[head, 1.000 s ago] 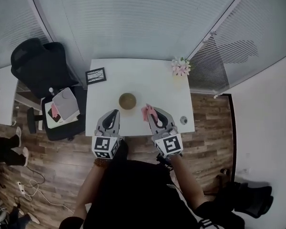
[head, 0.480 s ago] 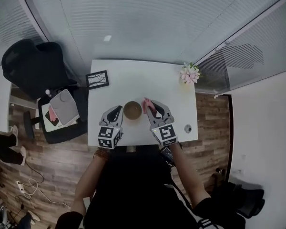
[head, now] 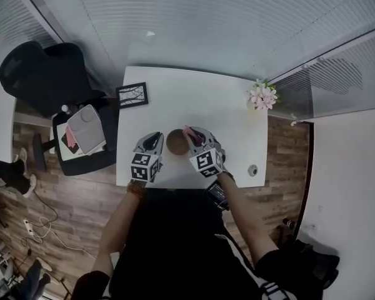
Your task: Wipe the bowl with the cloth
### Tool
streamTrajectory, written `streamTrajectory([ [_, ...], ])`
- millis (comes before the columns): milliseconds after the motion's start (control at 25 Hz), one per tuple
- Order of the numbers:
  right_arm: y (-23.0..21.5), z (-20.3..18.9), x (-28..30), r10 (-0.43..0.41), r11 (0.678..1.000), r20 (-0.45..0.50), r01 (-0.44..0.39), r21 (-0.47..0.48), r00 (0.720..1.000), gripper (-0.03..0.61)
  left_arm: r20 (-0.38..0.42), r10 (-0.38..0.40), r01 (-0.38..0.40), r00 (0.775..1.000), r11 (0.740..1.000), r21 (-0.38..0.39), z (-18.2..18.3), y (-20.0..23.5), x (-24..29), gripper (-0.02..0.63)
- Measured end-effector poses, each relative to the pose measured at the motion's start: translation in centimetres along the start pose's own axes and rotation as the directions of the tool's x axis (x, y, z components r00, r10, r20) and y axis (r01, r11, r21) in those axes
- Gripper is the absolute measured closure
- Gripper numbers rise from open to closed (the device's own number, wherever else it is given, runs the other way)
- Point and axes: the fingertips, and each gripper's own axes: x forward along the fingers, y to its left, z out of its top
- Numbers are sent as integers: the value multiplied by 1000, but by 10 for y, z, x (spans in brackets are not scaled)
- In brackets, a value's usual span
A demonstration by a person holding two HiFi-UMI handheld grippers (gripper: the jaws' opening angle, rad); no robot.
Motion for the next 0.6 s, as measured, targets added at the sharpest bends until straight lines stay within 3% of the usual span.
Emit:
streamTrajectory([
  [280, 30, -41, 40, 91, 966, -123, -118, -231, 988, 517, -93, 4, -7, 996, 1000, -31, -34, 10, 18, 592],
  [600, 50, -58, 36, 189, 942, -185, -231, -242, 964, 377, -165, -10, 1, 986, 999, -53, -63, 16, 29, 592],
])
